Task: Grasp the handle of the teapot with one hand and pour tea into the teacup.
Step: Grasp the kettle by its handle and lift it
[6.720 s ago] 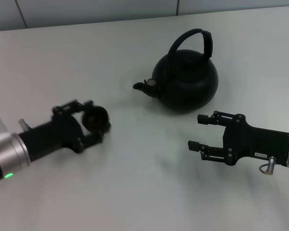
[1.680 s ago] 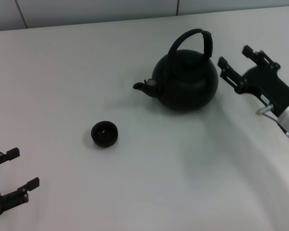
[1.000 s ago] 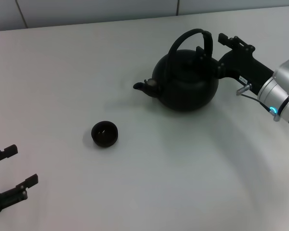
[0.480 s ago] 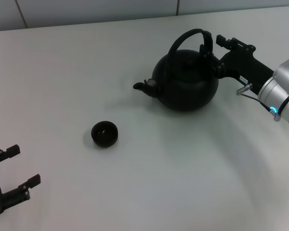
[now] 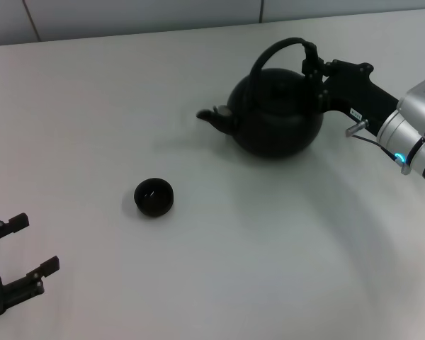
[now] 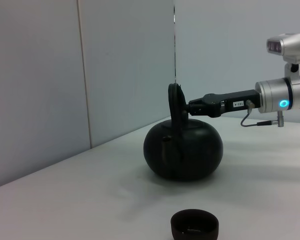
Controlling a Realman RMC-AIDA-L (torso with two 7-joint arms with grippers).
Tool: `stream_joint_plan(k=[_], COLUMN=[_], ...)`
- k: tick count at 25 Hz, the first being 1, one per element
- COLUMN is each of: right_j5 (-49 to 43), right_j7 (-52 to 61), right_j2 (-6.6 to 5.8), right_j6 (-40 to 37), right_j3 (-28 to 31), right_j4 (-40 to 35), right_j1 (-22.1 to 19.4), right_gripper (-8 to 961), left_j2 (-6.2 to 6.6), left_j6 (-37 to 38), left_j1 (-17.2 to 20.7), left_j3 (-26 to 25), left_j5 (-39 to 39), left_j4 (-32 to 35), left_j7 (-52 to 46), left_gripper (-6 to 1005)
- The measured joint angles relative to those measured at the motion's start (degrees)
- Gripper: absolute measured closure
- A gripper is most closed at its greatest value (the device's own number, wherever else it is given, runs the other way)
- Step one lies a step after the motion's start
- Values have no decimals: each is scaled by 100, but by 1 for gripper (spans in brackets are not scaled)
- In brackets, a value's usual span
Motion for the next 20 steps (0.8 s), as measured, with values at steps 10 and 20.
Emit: stream_joint_plan(k=[10, 20], right_j5=[-4, -9], right_j7=[419, 755], right_j2=[2, -1], right_j6=[-294, -333], right_j3=[-83, -396], right_j4=[-146, -344], right_j1=[135, 367], right_gripper=[888, 888], left_j2=[-8, -26], left_j6=[-42, -44], left_j1=[16, -11], left_j3=[-11, -10], left_j5=[-5, -10], left_j4=[2, 2], left_j7=[7, 9], left_gripper=[191, 191])
